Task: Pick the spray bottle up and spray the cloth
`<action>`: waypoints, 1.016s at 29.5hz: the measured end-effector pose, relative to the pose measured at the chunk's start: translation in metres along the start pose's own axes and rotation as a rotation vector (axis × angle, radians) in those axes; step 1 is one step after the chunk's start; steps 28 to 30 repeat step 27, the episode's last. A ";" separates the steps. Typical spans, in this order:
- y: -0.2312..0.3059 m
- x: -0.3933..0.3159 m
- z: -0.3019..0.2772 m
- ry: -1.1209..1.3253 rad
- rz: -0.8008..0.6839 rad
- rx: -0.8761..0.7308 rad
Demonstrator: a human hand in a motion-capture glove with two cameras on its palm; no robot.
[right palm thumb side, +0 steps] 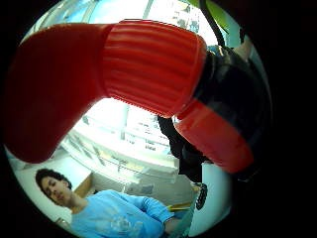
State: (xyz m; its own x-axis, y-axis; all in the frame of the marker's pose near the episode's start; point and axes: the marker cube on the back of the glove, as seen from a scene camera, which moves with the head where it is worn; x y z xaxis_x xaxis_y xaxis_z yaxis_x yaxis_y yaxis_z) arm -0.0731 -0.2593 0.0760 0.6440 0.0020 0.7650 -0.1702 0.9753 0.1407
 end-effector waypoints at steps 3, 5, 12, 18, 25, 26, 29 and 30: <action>0.003 -0.004 -0.005 -0.024 -0.017 0.004; 0.006 -0.009 -0.013 -0.038 -0.042 0.012; 0.031 -0.022 -0.058 0.143 -0.133 -0.016; 0.069 -0.010 -0.063 0.421 -0.206 -0.092; 0.096 -0.006 -0.050 0.571 -0.269 -0.135; 0.098 -0.006 -0.049 0.585 -0.275 -0.140; 0.099 -0.006 -0.049 0.593 -0.279 -0.143; 0.099 -0.006 -0.049 0.593 -0.279 -0.143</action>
